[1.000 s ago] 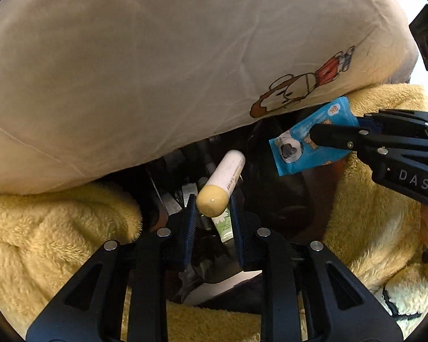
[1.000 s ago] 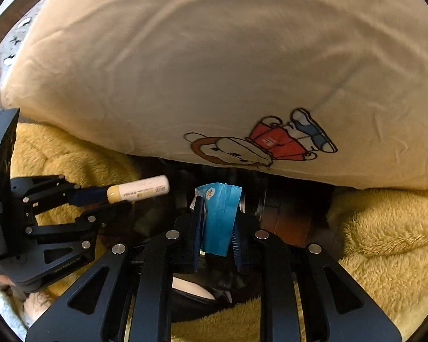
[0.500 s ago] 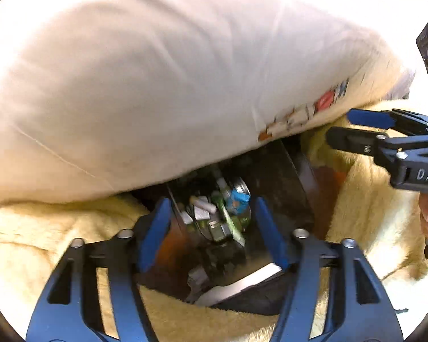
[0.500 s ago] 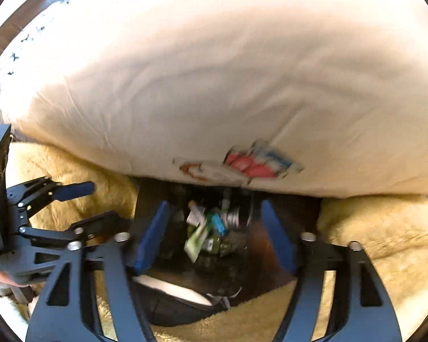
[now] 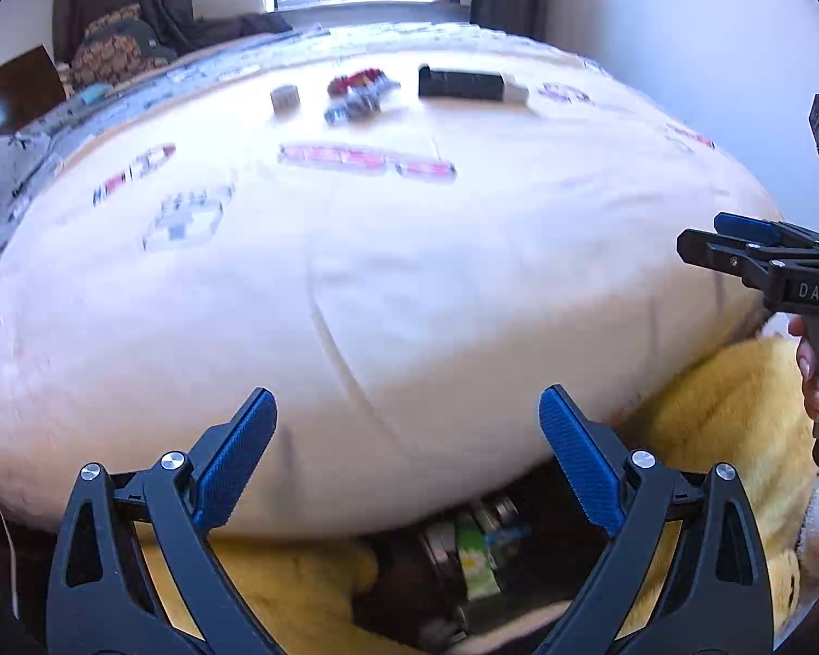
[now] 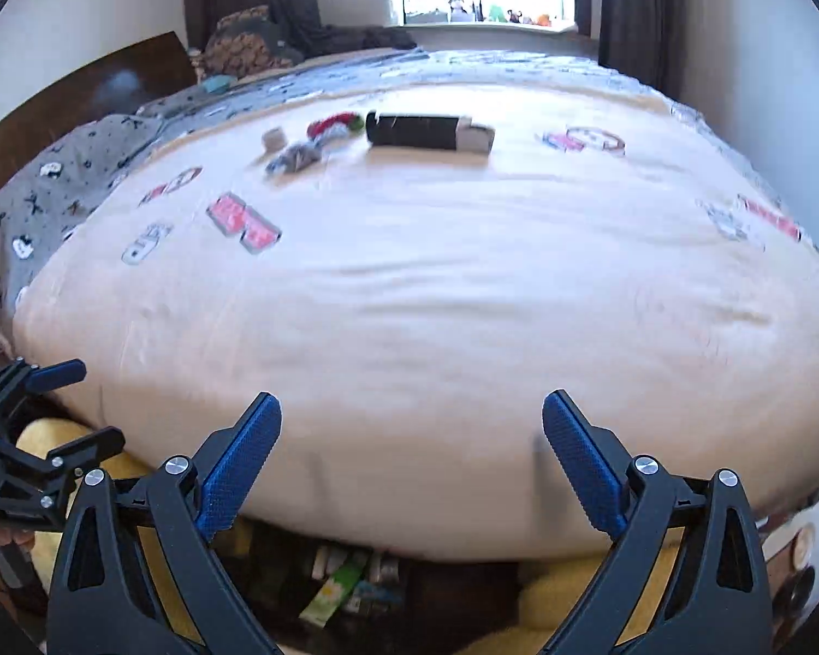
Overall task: Collect trash
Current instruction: 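Raise both open tools back over the bed toward the black box and rope toy, then grasp the black taped box with the right tool while the left tool grasps the grey rope toy, then lower the box and rope toy into the bin and open both tools, then raise both open tools back over the tape roll and ring toy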
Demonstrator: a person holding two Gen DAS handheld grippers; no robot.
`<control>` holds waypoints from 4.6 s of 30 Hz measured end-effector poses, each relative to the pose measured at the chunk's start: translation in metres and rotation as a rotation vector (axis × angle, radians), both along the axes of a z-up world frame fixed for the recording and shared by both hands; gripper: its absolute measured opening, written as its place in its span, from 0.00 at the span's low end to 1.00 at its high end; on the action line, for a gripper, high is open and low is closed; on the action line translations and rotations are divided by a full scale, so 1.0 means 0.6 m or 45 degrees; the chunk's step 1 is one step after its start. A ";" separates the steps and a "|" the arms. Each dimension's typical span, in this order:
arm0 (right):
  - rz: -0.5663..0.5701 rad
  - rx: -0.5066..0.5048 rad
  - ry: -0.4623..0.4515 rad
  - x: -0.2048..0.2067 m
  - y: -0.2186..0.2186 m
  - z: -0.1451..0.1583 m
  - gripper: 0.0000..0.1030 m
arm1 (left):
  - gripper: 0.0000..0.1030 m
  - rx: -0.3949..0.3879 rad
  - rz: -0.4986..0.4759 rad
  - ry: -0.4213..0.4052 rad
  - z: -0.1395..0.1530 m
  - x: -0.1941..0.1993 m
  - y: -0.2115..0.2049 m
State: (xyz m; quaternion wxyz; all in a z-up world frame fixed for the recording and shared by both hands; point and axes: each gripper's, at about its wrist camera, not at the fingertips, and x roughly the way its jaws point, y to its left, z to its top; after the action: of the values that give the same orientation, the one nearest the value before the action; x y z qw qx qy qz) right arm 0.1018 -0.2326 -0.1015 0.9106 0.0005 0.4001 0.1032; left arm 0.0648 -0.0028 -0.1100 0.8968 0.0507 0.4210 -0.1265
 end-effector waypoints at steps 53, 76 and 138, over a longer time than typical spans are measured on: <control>0.136 -0.178 0.028 0.426 0.061 0.004 0.25 | 0.23 -0.053 -0.028 0.033 0.029 0.438 -0.037; 0.154 -0.054 -0.223 0.049 0.033 0.111 0.25 | 0.23 -0.094 -0.095 -0.186 0.119 0.090 -0.033; 0.193 0.015 0.511 -0.136 0.069 -0.209 0.54 | 0.65 0.108 -0.099 0.383 -0.200 -0.100 -0.041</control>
State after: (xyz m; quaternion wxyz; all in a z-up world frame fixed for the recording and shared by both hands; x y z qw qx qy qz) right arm 0.0205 -0.1910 -0.2271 0.8023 -0.0039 0.5718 0.1715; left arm 0.0047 -0.0271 -0.2300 0.8151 0.0852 0.5533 -0.1493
